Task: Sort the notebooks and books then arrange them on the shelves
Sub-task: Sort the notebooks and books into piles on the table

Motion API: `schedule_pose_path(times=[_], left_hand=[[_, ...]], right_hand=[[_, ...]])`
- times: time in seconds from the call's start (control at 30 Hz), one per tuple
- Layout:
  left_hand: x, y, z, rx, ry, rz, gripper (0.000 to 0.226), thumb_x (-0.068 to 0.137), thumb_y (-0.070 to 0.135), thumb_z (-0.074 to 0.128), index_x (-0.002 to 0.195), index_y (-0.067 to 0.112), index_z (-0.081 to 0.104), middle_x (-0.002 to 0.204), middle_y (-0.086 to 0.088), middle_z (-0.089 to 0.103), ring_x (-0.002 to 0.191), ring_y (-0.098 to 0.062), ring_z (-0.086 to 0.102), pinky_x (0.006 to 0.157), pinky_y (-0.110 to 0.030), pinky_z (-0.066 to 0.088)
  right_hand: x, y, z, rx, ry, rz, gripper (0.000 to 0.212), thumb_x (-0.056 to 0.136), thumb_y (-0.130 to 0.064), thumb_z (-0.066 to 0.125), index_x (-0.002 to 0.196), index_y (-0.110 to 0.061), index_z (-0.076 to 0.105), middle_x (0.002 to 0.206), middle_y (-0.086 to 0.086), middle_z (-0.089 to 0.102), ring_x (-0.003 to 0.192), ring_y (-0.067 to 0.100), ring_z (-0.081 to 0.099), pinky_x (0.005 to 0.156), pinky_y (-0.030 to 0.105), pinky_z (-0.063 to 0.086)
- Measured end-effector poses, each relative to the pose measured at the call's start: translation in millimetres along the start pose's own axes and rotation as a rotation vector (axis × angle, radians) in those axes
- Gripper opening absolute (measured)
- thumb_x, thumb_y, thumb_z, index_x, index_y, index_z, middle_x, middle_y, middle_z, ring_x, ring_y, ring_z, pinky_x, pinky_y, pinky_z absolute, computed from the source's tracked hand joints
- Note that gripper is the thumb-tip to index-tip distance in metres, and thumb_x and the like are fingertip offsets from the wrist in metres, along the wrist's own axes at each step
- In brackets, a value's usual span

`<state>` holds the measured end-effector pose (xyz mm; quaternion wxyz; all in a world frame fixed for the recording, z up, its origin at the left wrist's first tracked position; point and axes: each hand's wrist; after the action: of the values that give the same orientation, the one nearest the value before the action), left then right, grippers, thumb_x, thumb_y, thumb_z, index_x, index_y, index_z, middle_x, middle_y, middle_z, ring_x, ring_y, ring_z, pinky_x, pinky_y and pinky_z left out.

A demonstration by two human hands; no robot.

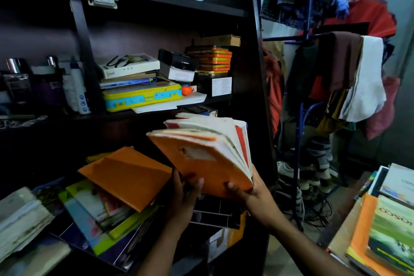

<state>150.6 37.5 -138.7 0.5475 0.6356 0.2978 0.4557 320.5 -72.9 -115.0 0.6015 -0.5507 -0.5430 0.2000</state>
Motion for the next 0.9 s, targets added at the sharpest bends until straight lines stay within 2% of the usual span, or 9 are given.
schedule_pose_path(times=[0.1,0.2,0.33,0.47,0.53,0.6,0.7,0.8,0.9], left_hand=[[10.1,5.9,-0.2,0.013,-0.026,0.024,0.11,0.067,0.075,0.066,0.157,0.048,0.009,0.151,0.013,0.041,0.132,-0.007,0.049,0.102,-0.032,0.043],[23.4,13.3,1.4,-0.05,-0.047,-0.027,0.106,0.061,0.081,0.07,0.152,0.047,0.027,0.149,0.011,0.047,0.127,-0.011,0.055,0.097,-0.036,0.051],[27.2,0.4,5.0,-0.068,0.018,-0.009,0.075,0.061,0.07,0.074,0.131,0.055,0.05,0.134,0.013,0.058,0.115,-0.01,0.062,0.065,-0.02,0.058],[32.2,-10.3,4.0,-0.045,0.027,0.002,0.095,0.061,0.074,0.075,0.145,0.054,0.036,0.141,0.014,0.051,0.121,-0.014,0.059,0.079,-0.039,0.062],[31.5,-9.6,4.7,-0.035,0.011,0.001,0.103,0.06,0.073,0.074,0.15,0.054,0.027,0.143,0.015,0.048,0.122,-0.011,0.057,0.078,-0.034,0.059],[31.5,-9.9,4.2,-0.014,-0.008,0.023,0.105,0.061,0.072,0.074,0.152,0.053,0.024,0.145,0.014,0.047,0.12,-0.008,0.057,0.073,-0.025,0.058],[30.7,-8.4,5.5,-0.046,-0.037,0.045,0.097,0.064,0.065,0.073,0.15,0.041,0.035,0.136,0.01,0.056,0.102,0.006,0.064,0.061,-0.011,0.053],[29.9,-5.5,8.1,-0.066,-0.052,0.022,0.071,0.072,0.057,0.07,0.136,0.047,0.04,0.127,0.016,0.058,0.093,0.016,0.062,0.063,-0.009,0.051],[30.2,-6.8,6.5,-0.088,-0.059,0.015,0.078,0.064,0.068,0.07,0.134,0.051,0.041,0.13,0.017,0.059,0.099,0.011,0.062,0.073,-0.013,0.051]], right_hand=[[7.9,3.9,2.4,0.069,0.017,0.054,0.064,0.093,-0.02,0.071,0.146,-0.034,0.039,0.136,-0.008,0.061,0.124,0.013,0.06,0.101,0.039,0.054],[16.5,6.8,1.6,0.082,0.007,0.093,0.07,0.088,-0.022,0.077,0.144,-0.037,0.037,0.137,-0.005,0.06,0.122,0.012,0.062,0.099,0.038,0.055],[26.5,14.9,-10.2,0.009,-0.027,0.126,0.083,0.082,-0.012,0.083,0.145,-0.037,0.035,0.133,-0.007,0.062,0.116,0.007,0.063,0.09,0.027,0.056],[27.1,17.6,-19.4,-0.033,-0.054,0.16,0.086,0.076,-0.006,0.083,0.144,-0.031,0.036,0.129,-0.004,0.063,0.114,0.012,0.063,0.082,0.022,0.055],[25.7,15.1,-19.0,-0.019,-0.051,0.165,0.083,0.078,0.0,0.082,0.142,-0.028,0.038,0.129,-0.003,0.063,0.111,0.007,0.064,0.082,0.021,0.054],[25.3,11.7,-18.2,-0.01,-0.056,0.173,0.081,0.074,-0.005,0.085,0.14,-0.026,0.043,0.127,0.0,0.066,0.111,0.01,0.066,0.082,0.022,0.055],[25.6,2.5,-18.1,0.023,-0.068,0.166,0.079,0.068,-0.02,0.087,0.137,-0.023,0.05,0.126,-0.002,0.069,0.113,0.015,0.067,0.085,0.025,0.056],[27.4,-11.6,-14.0,-0.001,-0.049,0.12,0.075,0.074,-0.016,0.087,0.137,-0.027,0.047,0.126,-0.014,0.067,0.113,0.006,0.065,0.085,0.019,0.054],[26.8,-14.3,-9.2,0.011,0.033,0.118,0.067,0.078,-0.015,0.084,0.133,-0.03,0.05,0.12,-0.019,0.069,0.107,0.003,0.067,0.08,0.017,0.054]])
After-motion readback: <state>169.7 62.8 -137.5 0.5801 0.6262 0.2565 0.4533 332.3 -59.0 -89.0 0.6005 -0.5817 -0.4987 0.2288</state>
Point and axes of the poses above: each hand's wrist, its own x-axis towards the middle knuckle, its own z-axis out of the palm, y = z × x
